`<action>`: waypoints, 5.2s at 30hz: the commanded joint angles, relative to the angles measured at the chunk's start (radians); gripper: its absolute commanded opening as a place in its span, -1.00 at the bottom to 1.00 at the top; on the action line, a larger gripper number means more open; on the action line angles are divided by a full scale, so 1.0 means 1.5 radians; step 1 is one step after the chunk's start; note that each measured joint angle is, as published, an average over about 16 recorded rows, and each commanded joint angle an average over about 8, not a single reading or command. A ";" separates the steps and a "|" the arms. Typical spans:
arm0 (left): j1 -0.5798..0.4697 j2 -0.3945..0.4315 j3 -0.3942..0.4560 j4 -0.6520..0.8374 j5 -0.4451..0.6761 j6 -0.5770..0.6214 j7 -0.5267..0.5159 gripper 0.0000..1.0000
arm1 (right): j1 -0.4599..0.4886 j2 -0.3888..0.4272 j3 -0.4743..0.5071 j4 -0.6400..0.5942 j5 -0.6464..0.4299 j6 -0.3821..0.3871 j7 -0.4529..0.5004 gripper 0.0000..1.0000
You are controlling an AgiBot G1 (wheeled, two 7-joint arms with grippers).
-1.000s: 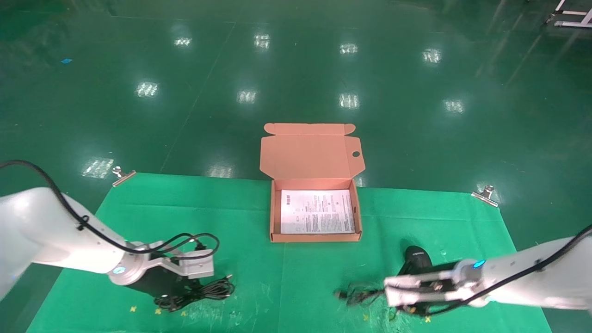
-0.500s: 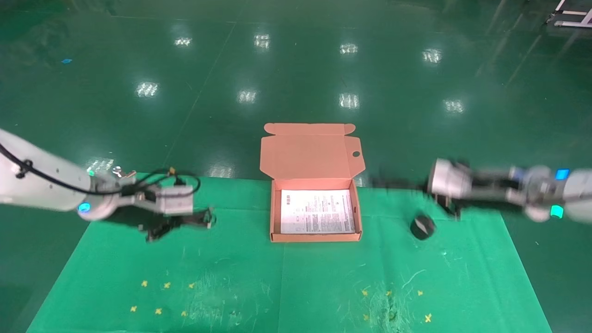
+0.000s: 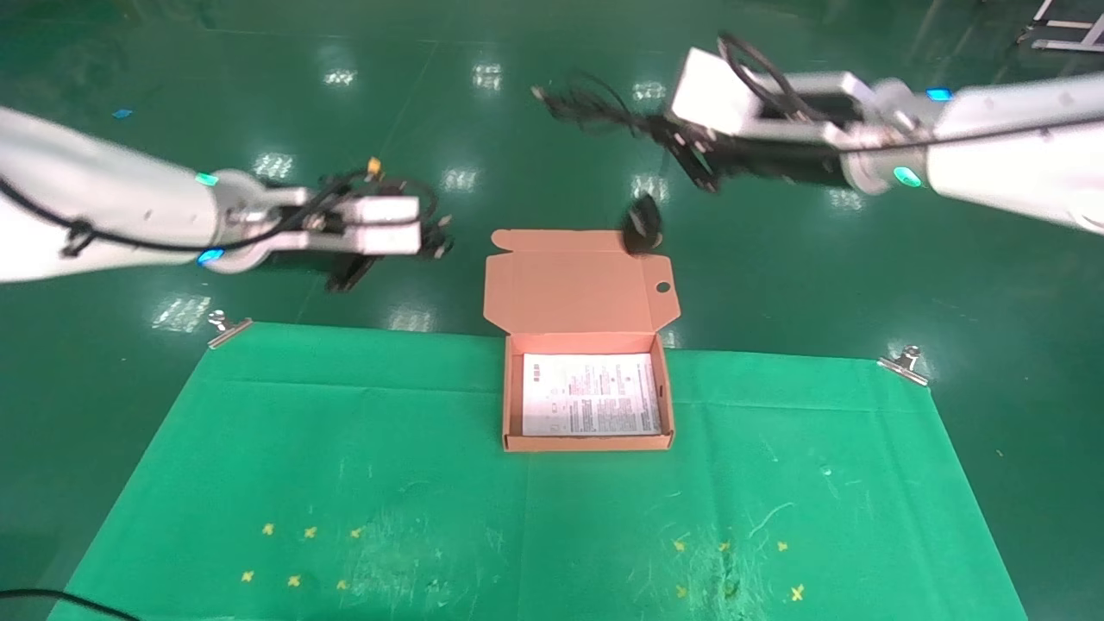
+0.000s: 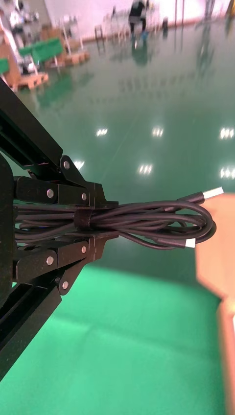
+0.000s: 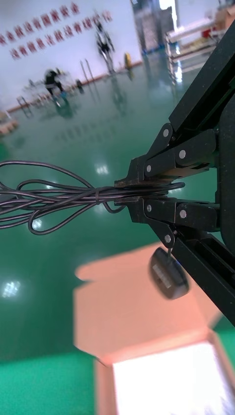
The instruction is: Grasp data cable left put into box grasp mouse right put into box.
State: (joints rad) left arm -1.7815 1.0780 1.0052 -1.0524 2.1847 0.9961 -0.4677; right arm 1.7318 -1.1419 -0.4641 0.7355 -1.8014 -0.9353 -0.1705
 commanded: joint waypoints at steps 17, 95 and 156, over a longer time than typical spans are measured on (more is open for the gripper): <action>-0.021 0.008 -0.015 0.025 -0.018 -0.028 0.024 -1.00 | 0.054 -0.084 -0.001 -0.086 0.012 0.030 -0.057 -1.00; 0.140 0.192 0.059 0.236 -0.081 -0.297 0.174 -1.00 | -0.057 0.049 -0.269 -0.131 0.115 0.129 0.163 1.00; 0.075 0.101 0.099 0.166 -0.340 -0.307 0.248 1.00 | -0.041 0.163 -0.233 0.056 0.135 0.064 0.205 1.00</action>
State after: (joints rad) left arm -1.6673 1.2289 1.1521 -0.8041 1.6731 0.5381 -0.0960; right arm 1.6684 -0.8967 -0.8114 0.8210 -1.5961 -0.8417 0.1371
